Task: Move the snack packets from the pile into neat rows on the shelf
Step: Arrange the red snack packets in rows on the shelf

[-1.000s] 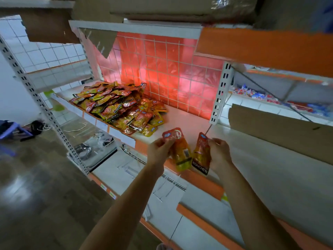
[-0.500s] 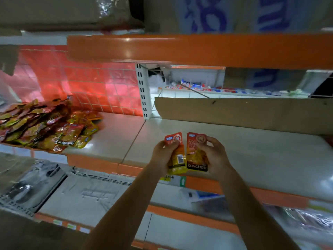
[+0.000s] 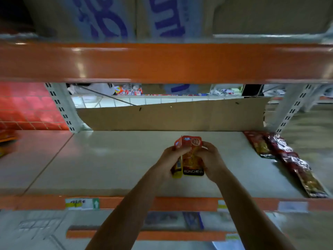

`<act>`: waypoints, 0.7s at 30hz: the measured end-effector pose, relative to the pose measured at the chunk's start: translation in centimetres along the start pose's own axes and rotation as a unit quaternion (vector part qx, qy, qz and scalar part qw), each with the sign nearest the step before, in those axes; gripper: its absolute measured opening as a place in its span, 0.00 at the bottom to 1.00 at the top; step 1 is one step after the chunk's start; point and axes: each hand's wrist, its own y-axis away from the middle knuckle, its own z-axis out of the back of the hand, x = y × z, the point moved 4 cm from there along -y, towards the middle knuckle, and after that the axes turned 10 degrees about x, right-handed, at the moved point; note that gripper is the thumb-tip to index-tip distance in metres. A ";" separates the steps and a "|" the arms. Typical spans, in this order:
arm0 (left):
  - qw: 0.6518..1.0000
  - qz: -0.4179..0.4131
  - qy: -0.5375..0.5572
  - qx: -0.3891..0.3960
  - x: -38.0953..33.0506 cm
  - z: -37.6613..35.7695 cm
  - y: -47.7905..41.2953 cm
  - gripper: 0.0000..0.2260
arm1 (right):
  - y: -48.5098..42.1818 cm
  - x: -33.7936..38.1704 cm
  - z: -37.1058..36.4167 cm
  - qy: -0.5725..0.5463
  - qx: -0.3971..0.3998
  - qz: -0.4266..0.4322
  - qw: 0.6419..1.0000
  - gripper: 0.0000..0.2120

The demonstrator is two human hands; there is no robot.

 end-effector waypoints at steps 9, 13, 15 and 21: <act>0.997 0.033 0.000 -0.070 2.4 -9.0 -7.8 0.16 | -0.9 1.2 12.6 0.018 -0.053 -0.018 0.998 0.16; 0.995 0.045 -0.047 -0.069 3.1 -11.2 -9.9 0.15 | -0.3 1.7 16.3 0.016 -0.102 -0.023 0.994 0.18; 0.995 0.040 -0.072 -0.062 3.3 -12.2 -10.8 0.11 | 0.2 1.8 17.8 0.015 -0.121 -0.022 0.992 0.17; 0.990 0.016 -0.129 -0.053 4.0 -15.5 -13.1 0.10 | 1.5 2.7 22.1 0.040 -0.170 0.016 0.985 0.18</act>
